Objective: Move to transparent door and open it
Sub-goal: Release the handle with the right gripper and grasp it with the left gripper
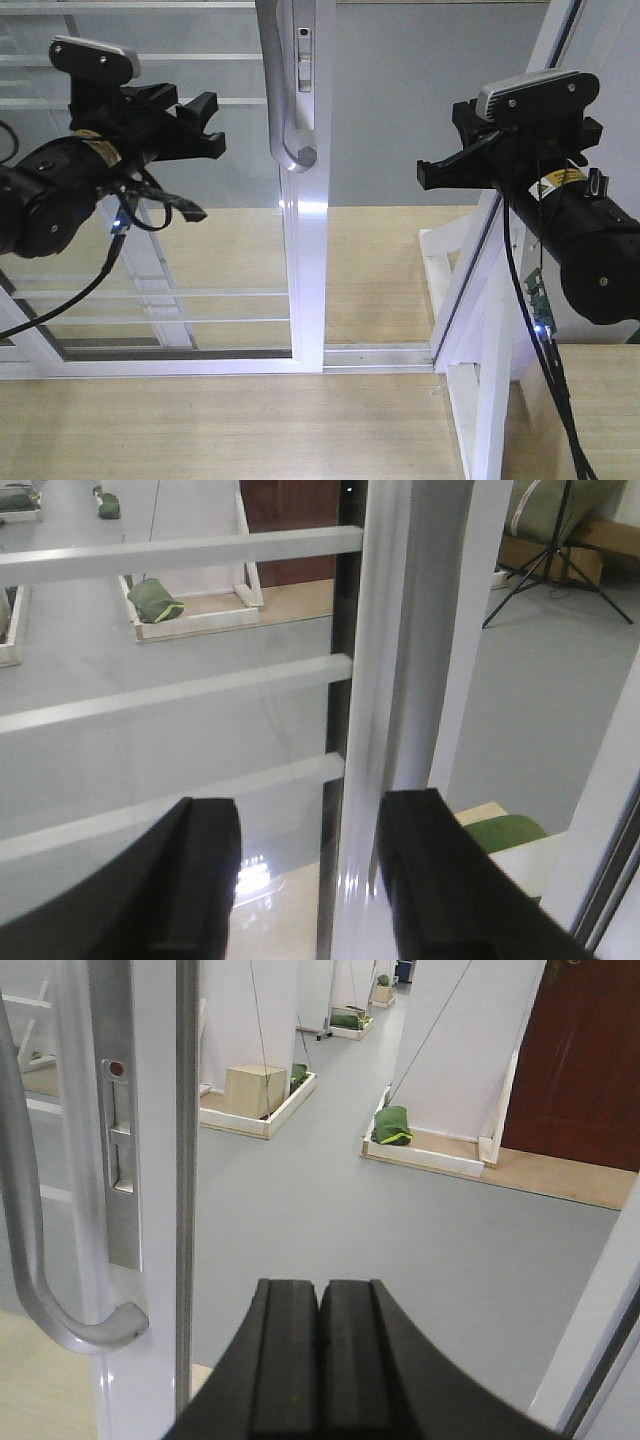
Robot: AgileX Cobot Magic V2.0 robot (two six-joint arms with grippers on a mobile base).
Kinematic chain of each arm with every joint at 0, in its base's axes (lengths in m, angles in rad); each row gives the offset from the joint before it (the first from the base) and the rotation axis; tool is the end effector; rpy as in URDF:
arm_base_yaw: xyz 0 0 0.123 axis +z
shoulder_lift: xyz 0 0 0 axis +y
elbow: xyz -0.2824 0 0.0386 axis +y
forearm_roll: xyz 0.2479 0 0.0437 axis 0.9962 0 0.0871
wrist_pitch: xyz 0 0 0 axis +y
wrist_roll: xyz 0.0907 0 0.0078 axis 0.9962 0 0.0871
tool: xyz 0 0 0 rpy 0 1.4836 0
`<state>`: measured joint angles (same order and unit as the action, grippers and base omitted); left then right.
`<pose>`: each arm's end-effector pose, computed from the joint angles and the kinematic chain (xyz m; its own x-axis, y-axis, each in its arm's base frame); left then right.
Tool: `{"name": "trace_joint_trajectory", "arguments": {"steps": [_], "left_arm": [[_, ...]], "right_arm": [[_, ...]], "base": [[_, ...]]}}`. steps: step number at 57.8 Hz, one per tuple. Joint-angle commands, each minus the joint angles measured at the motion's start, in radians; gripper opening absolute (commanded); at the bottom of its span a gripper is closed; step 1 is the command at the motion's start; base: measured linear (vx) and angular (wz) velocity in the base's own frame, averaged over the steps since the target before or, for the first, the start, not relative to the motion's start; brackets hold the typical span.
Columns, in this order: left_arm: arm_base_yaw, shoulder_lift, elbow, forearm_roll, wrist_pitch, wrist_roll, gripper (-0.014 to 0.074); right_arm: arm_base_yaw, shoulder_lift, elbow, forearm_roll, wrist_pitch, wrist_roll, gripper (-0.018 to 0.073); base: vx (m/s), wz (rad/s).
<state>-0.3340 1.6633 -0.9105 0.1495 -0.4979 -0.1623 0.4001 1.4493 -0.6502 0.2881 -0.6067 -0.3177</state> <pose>0.3425 -0.1257 0.2473 -0.1741 0.0280 -0.9843 0.3880 0.9207 -0.0425 0.2797 0.1023 0.2495 -0.0956 -0.1249 -0.9876 -0.2446 0.9646 -0.0983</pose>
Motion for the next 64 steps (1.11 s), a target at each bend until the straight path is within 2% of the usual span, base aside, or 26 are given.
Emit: {"name": "trace_joint_trajectory", "arguments": {"steps": [1,9,19,27,55,64], "left_arm": [[-0.019,0.014,-0.102,0.006,-0.093,-0.029,0.0451],[-0.048,0.085,-0.200,0.011,-0.081,-0.038,0.0451],[-0.076,0.147,-0.294,0.010,-0.056,-0.038,0.0451],[-0.083,0.183,-0.358,0.001,-0.010,-0.038,0.0451],[-0.085,0.281,-0.545,0.001,0.104,-0.039,0.0451],[-0.085,0.285,-0.554,0.001,0.151,-0.037,0.0392]], "right_arm": [[-0.006,-0.037,-0.024,-0.007,-0.089,-0.018,-0.0009],[-0.006,-0.037,-0.024,-0.001,-0.089,-0.050,-0.0009],[-0.006,-0.037,-0.024,0.060,-0.089,-0.049,-0.0009],[-0.006,-0.037,-0.024,0.090,-0.089,-0.049,-0.0009],[-0.006,-0.037,-0.024,0.089,-0.086,-0.064,-0.0009],[-0.006,-0.037,-0.024,0.089,-0.086,-0.065,-0.0009]], "base": [[0.00,0.00],[0.00,0.00],[0.00,0.00],[0.00,0.00],[0.00,0.00],[0.00,0.00]]}}
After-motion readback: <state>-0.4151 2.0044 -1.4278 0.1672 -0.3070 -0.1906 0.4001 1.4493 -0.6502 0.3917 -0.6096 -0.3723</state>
